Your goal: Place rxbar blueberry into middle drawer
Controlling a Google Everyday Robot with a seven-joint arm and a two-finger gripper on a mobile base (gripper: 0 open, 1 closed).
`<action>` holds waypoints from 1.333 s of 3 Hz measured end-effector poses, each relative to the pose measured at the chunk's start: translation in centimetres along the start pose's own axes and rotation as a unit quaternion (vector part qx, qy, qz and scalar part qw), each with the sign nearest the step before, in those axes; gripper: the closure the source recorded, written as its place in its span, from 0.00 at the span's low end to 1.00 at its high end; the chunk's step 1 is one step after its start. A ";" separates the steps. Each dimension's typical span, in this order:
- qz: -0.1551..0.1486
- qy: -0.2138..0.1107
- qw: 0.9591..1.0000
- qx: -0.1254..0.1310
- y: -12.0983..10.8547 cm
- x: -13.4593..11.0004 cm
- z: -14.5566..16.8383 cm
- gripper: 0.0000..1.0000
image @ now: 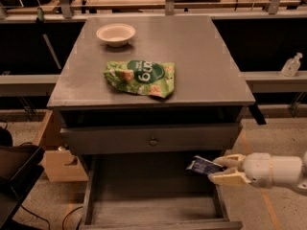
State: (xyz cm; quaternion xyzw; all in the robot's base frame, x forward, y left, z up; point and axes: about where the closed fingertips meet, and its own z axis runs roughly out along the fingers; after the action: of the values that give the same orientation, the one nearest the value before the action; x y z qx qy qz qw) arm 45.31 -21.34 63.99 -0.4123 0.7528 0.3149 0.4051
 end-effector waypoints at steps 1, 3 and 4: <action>-0.042 0.040 0.997 -0.060 0.9 1.1 6.6 1.00; -0.032 0.055 0.996 -0.069 1.0 2.4 9.2 1.00; -0.017 0.069 0.994 -0.083 1.0 4.4 13.6 1.00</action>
Offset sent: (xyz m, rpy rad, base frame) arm 0.0083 0.0403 -0.0349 -0.0493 0.0119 0.1217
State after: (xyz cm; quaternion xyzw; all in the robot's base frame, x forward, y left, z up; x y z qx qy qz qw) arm 47.73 -11.46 53.81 -0.4779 0.7433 0.3401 0.3216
